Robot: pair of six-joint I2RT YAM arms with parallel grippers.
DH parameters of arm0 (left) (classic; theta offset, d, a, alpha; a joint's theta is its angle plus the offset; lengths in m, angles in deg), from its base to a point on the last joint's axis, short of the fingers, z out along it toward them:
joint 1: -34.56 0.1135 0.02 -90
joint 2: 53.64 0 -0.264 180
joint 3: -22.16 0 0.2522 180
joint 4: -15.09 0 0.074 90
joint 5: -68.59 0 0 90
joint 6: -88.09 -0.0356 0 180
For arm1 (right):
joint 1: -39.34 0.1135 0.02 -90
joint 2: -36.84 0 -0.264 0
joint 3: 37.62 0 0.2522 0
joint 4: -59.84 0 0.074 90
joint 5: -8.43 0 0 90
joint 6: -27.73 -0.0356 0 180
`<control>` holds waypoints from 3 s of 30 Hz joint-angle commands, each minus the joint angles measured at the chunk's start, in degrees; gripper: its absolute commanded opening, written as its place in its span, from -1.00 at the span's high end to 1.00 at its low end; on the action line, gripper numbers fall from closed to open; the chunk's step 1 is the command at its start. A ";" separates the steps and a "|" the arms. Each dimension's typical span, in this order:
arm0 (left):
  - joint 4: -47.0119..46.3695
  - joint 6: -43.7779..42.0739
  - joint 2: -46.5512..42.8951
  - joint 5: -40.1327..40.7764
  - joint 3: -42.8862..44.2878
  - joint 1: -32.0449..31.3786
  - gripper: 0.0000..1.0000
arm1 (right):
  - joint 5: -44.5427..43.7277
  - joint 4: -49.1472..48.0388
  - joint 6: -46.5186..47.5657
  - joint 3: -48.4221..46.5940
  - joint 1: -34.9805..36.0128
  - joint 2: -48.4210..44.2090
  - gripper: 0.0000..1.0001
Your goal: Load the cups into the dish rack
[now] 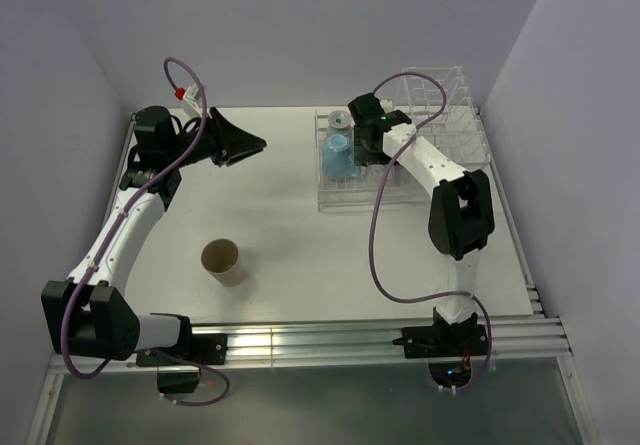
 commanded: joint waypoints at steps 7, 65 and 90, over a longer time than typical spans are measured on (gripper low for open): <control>0.10 -1.85 -0.01 -0.85 2.79 0.21 0.07 | -1.02 0.05 0.13 -5.68 -1.30 3.13 0.75; 33.19 -16.09 -5.18 33.83 8.50 -0.14 0.07 | -3.83 -1.97 -4.80 -3.49 1.16 -8.81 -1.00; 62.32 2.80 -28.66 58.65 -12.58 -0.14 -0.12 | -1.81 -6.63 -4.79 5.74 12.59 -28.32 -1.00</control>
